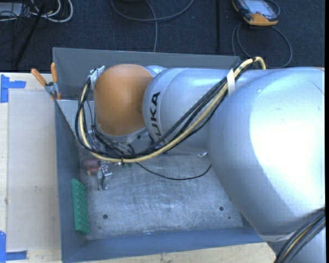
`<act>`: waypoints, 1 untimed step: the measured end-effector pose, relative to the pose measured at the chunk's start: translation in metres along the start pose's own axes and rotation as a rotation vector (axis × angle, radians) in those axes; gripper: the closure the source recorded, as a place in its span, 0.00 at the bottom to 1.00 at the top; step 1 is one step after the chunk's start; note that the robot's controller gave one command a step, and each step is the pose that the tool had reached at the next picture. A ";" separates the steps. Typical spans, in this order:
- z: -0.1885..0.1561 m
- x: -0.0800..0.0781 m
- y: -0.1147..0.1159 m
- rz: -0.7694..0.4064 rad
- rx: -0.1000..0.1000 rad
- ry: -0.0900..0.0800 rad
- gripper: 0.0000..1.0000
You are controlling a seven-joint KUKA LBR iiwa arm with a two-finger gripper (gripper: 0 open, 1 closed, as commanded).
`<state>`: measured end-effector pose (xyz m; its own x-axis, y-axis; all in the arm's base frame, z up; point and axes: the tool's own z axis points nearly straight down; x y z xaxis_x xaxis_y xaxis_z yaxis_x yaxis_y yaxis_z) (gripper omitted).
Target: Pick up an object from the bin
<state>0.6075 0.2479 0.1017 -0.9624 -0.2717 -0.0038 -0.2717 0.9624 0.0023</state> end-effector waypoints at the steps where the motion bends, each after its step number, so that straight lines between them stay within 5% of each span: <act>1: 0.002 0.001 -0.008 0.053 0.002 0.003 0.00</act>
Offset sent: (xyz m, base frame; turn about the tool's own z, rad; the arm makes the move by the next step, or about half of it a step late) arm 0.0009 -0.0094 -0.0017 0.0562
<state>0.6083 0.2397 0.0995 -0.9753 -0.2208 -0.0004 -0.2208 0.9753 0.0008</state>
